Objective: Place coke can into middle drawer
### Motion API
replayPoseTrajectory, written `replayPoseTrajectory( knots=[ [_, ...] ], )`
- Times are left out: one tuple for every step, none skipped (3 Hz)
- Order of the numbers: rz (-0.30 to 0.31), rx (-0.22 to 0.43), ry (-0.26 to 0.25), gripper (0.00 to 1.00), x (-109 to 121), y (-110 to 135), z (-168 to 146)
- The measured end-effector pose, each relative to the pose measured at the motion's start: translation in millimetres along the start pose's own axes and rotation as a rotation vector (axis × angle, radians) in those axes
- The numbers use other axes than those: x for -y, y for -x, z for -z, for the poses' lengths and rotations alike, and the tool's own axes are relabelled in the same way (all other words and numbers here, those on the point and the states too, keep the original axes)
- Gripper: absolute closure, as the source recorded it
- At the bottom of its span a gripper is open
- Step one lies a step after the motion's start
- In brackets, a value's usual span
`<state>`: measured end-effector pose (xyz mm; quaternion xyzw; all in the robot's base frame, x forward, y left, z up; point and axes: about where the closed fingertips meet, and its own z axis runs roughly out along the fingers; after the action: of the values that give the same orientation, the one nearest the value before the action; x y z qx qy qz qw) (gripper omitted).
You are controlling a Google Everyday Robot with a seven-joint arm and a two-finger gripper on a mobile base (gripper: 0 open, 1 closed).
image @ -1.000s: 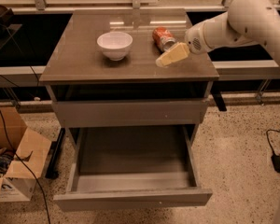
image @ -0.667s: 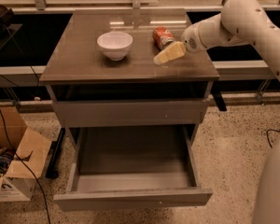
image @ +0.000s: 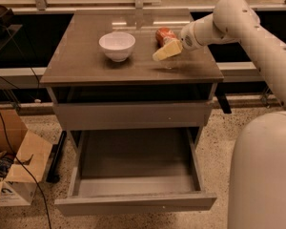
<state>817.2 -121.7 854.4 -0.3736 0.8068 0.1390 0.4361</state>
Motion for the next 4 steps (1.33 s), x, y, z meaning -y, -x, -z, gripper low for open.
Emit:
replayPoseTrajectory(
  knots=[
    [-0.019, -0.001, -0.007, 0.0, 12, 1, -15],
    [-0.035, -0.003, -0.002, 0.0, 20, 3, -31],
    [-0.048, -0.007, 0.012, 0.19, 22, 3, -39],
    [-0.046, -0.02, 0.003, 0.42, 22, 6, -29]
  ],
)
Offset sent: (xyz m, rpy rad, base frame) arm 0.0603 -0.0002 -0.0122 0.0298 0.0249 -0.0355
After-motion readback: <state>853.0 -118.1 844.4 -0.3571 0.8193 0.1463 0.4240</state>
